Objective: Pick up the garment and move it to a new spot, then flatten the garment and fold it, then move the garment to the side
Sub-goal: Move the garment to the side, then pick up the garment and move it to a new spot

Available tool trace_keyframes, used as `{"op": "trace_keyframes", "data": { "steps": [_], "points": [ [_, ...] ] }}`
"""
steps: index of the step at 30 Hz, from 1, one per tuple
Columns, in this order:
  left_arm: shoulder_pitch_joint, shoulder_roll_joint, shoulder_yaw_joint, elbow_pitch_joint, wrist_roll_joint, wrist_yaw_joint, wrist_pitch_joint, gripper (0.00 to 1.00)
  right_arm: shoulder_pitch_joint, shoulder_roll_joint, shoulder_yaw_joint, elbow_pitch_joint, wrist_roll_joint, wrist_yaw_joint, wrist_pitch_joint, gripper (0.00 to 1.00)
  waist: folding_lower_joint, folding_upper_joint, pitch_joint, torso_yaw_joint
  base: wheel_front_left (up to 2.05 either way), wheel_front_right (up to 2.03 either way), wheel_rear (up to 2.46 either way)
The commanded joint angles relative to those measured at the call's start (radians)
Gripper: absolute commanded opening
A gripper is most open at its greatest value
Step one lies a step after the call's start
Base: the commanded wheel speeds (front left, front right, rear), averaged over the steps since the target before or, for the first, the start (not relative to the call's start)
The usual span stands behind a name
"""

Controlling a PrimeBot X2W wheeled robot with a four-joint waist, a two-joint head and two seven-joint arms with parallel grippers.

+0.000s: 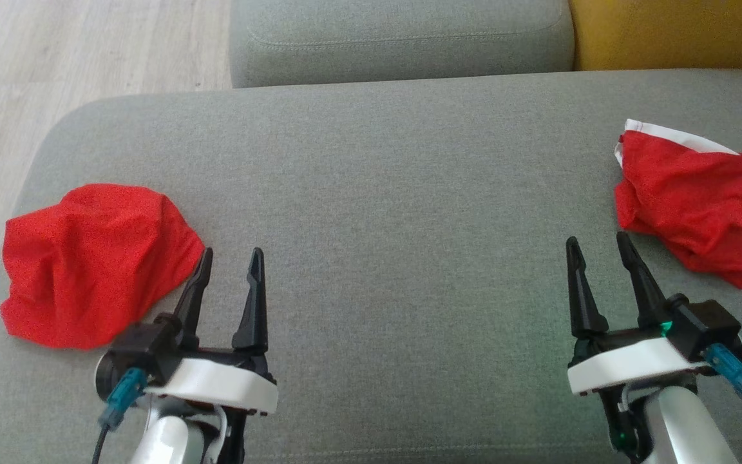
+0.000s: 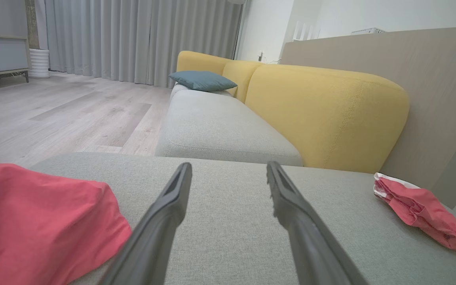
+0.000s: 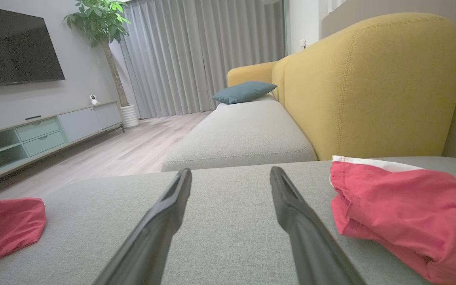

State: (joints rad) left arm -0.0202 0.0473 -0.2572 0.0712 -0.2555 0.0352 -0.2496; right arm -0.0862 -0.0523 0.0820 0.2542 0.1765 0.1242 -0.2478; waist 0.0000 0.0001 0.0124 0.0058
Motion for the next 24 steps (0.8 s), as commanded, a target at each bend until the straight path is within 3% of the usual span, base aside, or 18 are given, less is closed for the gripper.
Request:
{"op": "trace_keyframes", "data": {
  "steps": [1, 24],
  "points": [
    [-0.029, 0.003, 0.026, -0.036, 0.006, 0.005, -0.012, 1.00, -0.010, 0.002, 0.020, -0.038, 0.006, 0.007, -0.012, 1.00, 0.0000, -0.0001, 0.001, 0.000, 0.00, 0.00, 0.00],
    [-0.036, 0.003, 0.024, -0.034, 0.009, 0.008, -0.012, 1.00, -0.006, 0.002, 0.029, -0.033, 0.031, 0.007, -0.014, 1.00, 0.0000, -0.0001, -0.002, 0.026, 0.00, 0.00, 0.00]
  ]
}}
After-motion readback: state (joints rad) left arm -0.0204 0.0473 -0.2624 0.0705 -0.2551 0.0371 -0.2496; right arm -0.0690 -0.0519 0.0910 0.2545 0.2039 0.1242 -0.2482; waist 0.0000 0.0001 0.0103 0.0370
